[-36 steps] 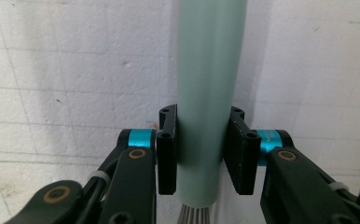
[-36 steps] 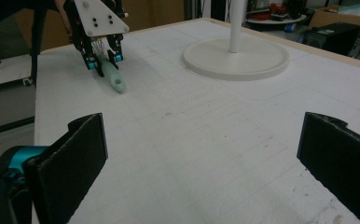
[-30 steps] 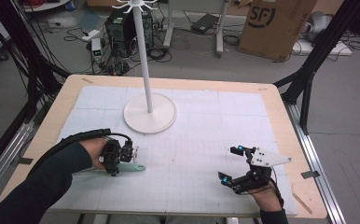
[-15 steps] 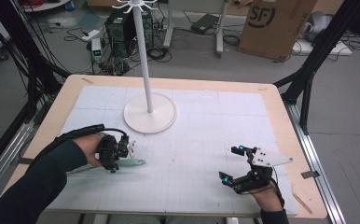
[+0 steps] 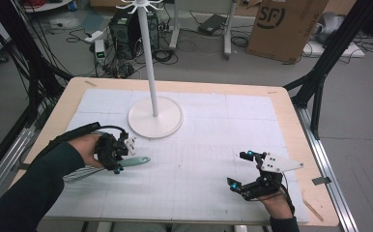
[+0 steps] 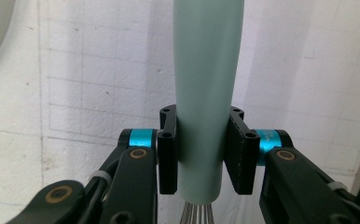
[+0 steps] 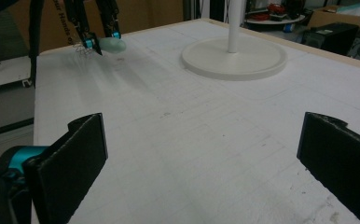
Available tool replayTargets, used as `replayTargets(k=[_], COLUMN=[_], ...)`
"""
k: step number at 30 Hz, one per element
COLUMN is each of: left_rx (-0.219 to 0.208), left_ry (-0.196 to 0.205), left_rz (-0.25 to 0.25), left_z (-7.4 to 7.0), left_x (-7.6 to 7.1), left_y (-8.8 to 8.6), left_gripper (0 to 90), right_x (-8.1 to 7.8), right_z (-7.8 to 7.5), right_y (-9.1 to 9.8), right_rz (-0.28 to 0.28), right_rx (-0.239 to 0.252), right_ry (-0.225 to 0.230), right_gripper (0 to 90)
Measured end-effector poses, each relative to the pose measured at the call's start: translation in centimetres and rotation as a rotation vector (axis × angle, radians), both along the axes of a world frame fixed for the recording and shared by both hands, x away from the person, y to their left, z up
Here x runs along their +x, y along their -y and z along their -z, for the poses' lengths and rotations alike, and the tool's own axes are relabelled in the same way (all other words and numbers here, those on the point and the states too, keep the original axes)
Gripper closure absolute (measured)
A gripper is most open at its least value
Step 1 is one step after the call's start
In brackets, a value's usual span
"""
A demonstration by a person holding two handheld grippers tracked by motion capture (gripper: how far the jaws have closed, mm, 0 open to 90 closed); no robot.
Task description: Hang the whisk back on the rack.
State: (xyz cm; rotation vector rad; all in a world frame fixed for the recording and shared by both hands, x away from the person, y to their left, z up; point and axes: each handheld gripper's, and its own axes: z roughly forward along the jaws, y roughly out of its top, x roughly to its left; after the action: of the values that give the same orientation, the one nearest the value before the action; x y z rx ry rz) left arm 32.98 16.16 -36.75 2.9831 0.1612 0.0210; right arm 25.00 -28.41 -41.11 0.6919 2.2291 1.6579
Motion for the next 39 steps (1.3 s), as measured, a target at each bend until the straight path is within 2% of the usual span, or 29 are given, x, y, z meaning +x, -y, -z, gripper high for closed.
replayTargets(k=[12,19,23,27,35,39], left_rx=[-0.087,-0.137,-0.149,-0.187,-0.247,-0.279], left_ry=[0.019,0.035,0.045,0.060,0.061,0.036], left_rz=[-0.039,-0.088,-0.121,-0.155,-0.173,-0.166], left_z=[-1.7,-2.5,-2.9,-3.4,-4.3,-4.8], left_x=[0.3,0.6,0.9,1.1,1.3,1.4], left_y=[-1.1,-1.7,-2.0,-2.2,-3.0,-3.4], left_gripper=[69.2,69.2,69.2,69.1,69.2,69.2], right_x=[0.0,0.0,0.0,0.0,0.0,0.1], right_z=[0.0,0.0,0.0,0.0,0.0,0.0], right_y=[0.0,0.0,0.0,0.0,0.1,0.0], right_rz=[-0.002,-0.002,0.001,0.001,-0.001,0.000], right_rx=[0.000,-0.004,-0.006,-0.004,-0.004,-0.004], right_ry=[-0.005,-0.002,-0.005,-0.006,-0.006,-0.007], right_gripper=[0.5,0.5,0.5,0.5,0.5,0.4])
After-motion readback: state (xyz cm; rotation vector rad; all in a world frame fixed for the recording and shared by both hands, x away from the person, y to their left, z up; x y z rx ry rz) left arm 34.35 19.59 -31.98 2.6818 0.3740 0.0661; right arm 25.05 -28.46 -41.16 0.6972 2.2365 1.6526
